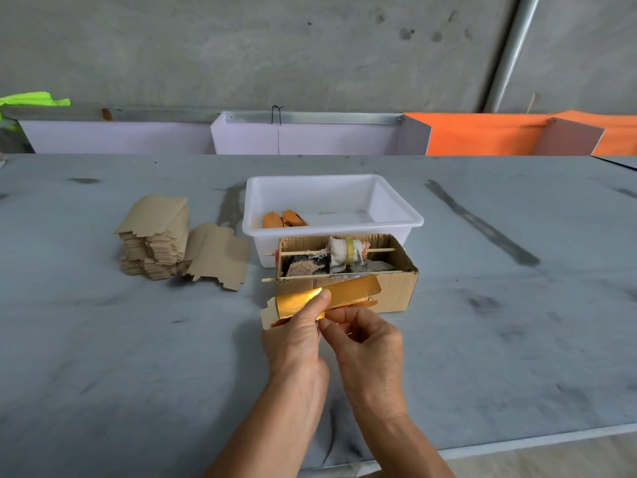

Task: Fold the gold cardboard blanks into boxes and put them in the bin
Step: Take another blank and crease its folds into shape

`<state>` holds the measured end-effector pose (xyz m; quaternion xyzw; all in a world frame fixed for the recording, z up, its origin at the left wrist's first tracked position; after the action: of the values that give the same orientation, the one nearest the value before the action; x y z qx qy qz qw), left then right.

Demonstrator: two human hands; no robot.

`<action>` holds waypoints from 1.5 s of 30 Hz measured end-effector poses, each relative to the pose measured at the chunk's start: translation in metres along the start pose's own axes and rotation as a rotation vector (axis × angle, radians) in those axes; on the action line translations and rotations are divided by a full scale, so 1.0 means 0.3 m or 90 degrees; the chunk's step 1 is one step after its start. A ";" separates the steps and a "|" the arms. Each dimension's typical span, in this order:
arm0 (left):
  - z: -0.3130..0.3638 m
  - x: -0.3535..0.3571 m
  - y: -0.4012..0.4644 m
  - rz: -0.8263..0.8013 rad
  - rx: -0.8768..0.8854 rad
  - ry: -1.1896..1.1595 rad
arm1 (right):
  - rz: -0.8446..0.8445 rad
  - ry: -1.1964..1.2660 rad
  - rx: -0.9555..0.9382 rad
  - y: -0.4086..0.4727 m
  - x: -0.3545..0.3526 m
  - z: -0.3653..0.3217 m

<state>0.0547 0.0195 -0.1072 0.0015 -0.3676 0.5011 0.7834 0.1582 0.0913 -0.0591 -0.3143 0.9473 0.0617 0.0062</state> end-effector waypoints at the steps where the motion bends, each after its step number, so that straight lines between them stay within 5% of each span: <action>1: 0.002 0.001 -0.002 0.000 0.004 0.000 | -0.001 0.007 0.004 0.000 0.001 0.002; 12: -0.006 0.003 0.008 -0.004 -0.035 0.005 | -0.027 0.044 0.034 0.000 0.011 0.008; 20: -0.076 0.037 0.029 -0.076 -0.164 -0.045 | 0.029 0.075 0.063 -0.007 -0.009 0.031; 37: -0.060 0.037 0.015 -0.062 -0.154 -0.024 | -0.041 0.190 0.139 -0.015 0.021 0.044; 45: -0.012 0.052 -0.009 -0.062 -0.085 -0.042 | 0.033 0.072 -0.055 -0.028 -0.018 -0.041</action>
<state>0.0624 0.0318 -0.0997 -0.0164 -0.4250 0.4366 0.7928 0.1678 0.0865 -0.0476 -0.2928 0.9504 0.0847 -0.0627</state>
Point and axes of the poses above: each hand's wrist, its own y-axis towards the middle knuckle, its own x-axis out of the palm, z = x × y, the point moved 10 cm from there along y, towards the middle knuckle, and after that the axes turned 11 degrees about -z, right-handed, at the moved point
